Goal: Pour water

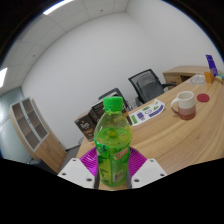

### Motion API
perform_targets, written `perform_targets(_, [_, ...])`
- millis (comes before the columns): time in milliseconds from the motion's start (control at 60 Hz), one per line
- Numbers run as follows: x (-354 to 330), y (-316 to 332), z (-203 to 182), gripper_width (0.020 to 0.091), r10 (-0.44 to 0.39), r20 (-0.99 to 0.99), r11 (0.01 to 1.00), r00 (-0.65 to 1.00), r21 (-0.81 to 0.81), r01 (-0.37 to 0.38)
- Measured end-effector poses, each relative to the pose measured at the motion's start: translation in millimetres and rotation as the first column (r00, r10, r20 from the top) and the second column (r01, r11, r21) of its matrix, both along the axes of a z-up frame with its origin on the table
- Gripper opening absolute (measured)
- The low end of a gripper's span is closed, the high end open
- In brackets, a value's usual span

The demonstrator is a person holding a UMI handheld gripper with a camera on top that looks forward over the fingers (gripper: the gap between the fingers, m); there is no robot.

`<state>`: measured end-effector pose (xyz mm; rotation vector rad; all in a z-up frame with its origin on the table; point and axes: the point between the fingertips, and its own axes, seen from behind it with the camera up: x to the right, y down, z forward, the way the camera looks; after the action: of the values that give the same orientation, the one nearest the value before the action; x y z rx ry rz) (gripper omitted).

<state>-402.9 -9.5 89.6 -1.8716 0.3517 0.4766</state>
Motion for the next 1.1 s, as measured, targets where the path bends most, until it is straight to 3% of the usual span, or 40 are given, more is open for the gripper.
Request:
perform_targets(167, [65,42,33,0.0364,-0.142,-0.328,0.990,0.934,-0.070,0.126])
perform_targets(333, [124,84,61,0.0361,-0.283,-0.656,0.958,0.700,-0.161,0.237])
perform_targets(450, [155,104,68,0.0362,-0.343,-0.794,0.934,0.502,-0.232,0.271])
perform_targets(583, [171,118,61,0.0361,-0.394,-0.881,0.910,0.263,-0.332,0.249])
perform_targets(717, [173,129,59,0.0362,-0.394,-0.916,0.907,0.069,-0.376,0.187])
perform_targets(950, [172,128,50,0.0363,-0.427,-0.904,0.898,0.034,-0.420,0.131])
perform_targets(1100, [170,121,53,0.0361,-0.423,-0.895,0.905,0.143,-0.409,0.120])
